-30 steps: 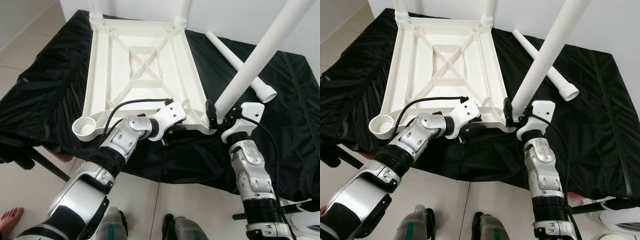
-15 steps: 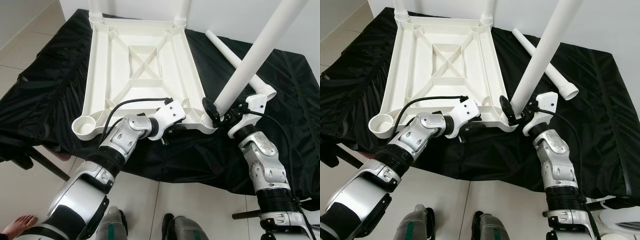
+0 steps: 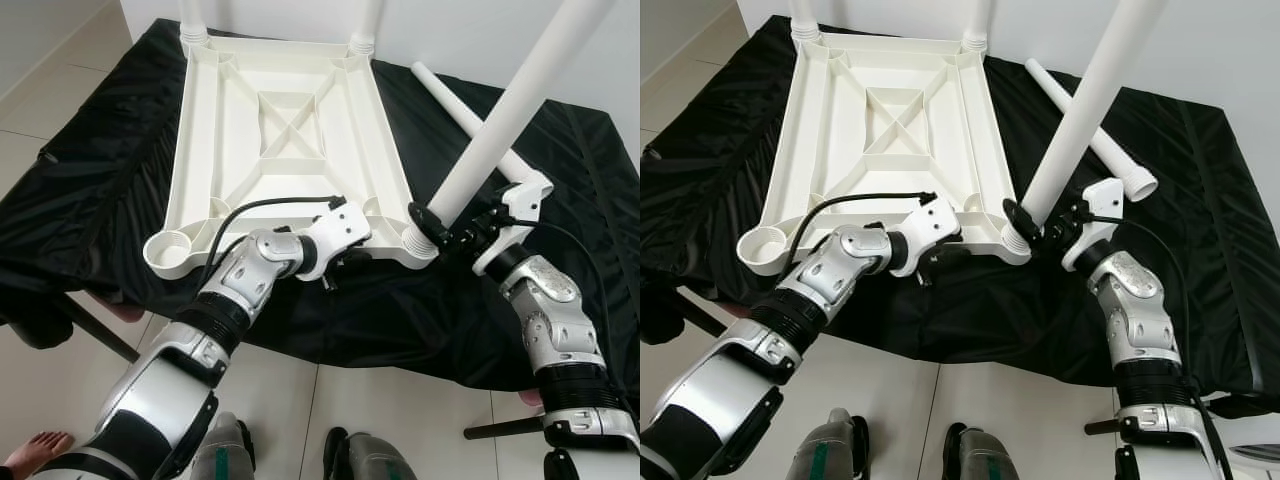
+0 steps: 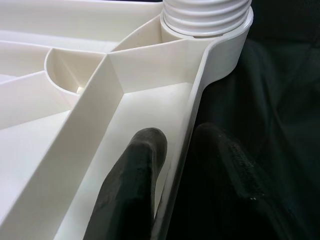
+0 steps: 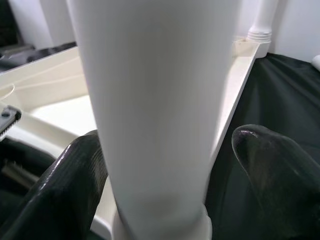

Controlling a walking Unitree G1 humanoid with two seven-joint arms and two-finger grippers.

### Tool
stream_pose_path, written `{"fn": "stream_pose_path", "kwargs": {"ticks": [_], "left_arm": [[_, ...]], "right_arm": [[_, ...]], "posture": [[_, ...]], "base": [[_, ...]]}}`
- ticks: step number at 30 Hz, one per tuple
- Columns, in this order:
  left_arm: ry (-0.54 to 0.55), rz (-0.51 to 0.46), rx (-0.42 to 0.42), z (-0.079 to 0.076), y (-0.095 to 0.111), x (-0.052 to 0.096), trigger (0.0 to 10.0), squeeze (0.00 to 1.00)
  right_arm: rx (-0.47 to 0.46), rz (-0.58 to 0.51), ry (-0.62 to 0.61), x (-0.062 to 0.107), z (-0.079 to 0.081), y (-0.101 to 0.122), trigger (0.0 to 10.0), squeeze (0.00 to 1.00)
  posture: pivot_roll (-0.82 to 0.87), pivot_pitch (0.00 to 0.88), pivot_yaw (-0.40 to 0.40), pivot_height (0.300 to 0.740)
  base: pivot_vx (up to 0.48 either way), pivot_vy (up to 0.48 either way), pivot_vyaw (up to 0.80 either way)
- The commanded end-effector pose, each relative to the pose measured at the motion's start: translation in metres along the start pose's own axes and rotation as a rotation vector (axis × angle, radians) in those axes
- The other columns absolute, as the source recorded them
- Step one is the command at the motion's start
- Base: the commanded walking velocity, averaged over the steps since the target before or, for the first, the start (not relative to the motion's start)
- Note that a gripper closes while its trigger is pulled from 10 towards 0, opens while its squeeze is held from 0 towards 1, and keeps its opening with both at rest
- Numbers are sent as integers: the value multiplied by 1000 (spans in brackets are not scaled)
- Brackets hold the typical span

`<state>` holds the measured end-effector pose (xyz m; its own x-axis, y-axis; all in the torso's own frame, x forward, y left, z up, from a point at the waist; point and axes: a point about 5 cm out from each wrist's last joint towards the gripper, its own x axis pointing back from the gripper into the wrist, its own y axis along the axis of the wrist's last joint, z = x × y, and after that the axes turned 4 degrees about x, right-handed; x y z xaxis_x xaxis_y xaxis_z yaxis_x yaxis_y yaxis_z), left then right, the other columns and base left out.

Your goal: Building children table

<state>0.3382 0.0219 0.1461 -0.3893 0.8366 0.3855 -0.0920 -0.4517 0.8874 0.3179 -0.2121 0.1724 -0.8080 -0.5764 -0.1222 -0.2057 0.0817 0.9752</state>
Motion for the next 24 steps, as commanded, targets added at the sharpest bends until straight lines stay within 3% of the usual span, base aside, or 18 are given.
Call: {"fn": "stream_pose_path", "kwargs": {"ticks": [1,10,23,24], "left_arm": [[-23,35,-15,-2,-5,-1,10000,0],[-28,35,-16,-2,-4,-1,10000,0],[-33,33,-18,-3,-3,-2,10000,0],[-33,33,-17,-3,-3,-3,10000,0]], "right_arm": [[-2,13,16,4,-6,-1,10000,0],[-9,36,124,2,-6,-6,10000,0],[-4,7,158,-11,-5,-5,10000,0],[-2,3,157,-12,-5,-5,7490,0]], "posture": [[17,80,-52,740],[15,87,-46,740],[15,94,-44,740],[15,95,-45,740]], "base": [[0,0,0],[0,0,0],[0,0,0],[0,0,0]]}}
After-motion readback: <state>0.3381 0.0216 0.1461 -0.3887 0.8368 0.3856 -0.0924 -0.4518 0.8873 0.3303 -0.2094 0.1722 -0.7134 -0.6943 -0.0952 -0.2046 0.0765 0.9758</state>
